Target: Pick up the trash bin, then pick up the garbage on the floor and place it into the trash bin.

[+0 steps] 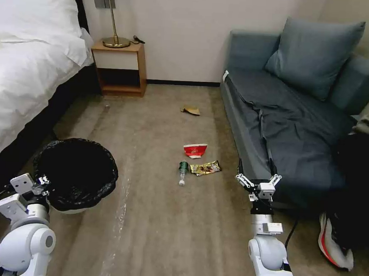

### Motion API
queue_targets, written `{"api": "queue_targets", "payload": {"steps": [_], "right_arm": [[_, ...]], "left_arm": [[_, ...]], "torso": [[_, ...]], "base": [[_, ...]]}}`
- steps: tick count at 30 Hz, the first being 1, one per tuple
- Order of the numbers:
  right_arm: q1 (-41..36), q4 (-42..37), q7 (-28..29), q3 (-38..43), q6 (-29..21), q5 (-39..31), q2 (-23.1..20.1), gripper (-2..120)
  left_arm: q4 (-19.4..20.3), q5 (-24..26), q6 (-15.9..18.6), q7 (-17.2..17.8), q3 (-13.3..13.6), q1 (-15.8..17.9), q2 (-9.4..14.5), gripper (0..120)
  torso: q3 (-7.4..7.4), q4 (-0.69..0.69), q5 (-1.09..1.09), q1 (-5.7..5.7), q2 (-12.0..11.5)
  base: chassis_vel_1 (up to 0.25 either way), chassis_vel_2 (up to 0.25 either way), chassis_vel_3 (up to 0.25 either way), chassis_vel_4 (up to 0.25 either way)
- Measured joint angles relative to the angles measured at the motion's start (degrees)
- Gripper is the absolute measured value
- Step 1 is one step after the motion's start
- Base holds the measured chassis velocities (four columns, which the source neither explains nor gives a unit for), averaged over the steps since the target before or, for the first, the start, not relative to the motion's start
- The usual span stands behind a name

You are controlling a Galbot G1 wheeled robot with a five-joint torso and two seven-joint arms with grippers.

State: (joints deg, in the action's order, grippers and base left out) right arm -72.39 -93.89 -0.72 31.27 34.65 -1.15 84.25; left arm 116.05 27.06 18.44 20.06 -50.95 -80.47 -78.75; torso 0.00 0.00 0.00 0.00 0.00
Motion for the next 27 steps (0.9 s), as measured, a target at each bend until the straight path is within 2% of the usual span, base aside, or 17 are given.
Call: {"api": "queue_targets", "payload": {"steps": [15,27], "right_arm": [[-0.66,-0.23,-0.09,-0.01,-0.08,-0.01,0.06,100],[-0.94,-0.12,-0.69,-0.22,-0.05,-0.07,0.04,100]], "left_arm": [[0.54,0.09,-0.67,-0.16,-0.29,-0.82,0.04,5],[0.53,0.07,-0.78,-0.33,-0.41,-1.27,0.02,5]], "torso": [[0.00,0.00,0.00,0.00,0.00],[-0.01,0.00,0.00,0.00,0.00]], "base": [[-0.148,0.146,0.150,-0.145],[-0.107,0.108,0.103,-0.103]]}}
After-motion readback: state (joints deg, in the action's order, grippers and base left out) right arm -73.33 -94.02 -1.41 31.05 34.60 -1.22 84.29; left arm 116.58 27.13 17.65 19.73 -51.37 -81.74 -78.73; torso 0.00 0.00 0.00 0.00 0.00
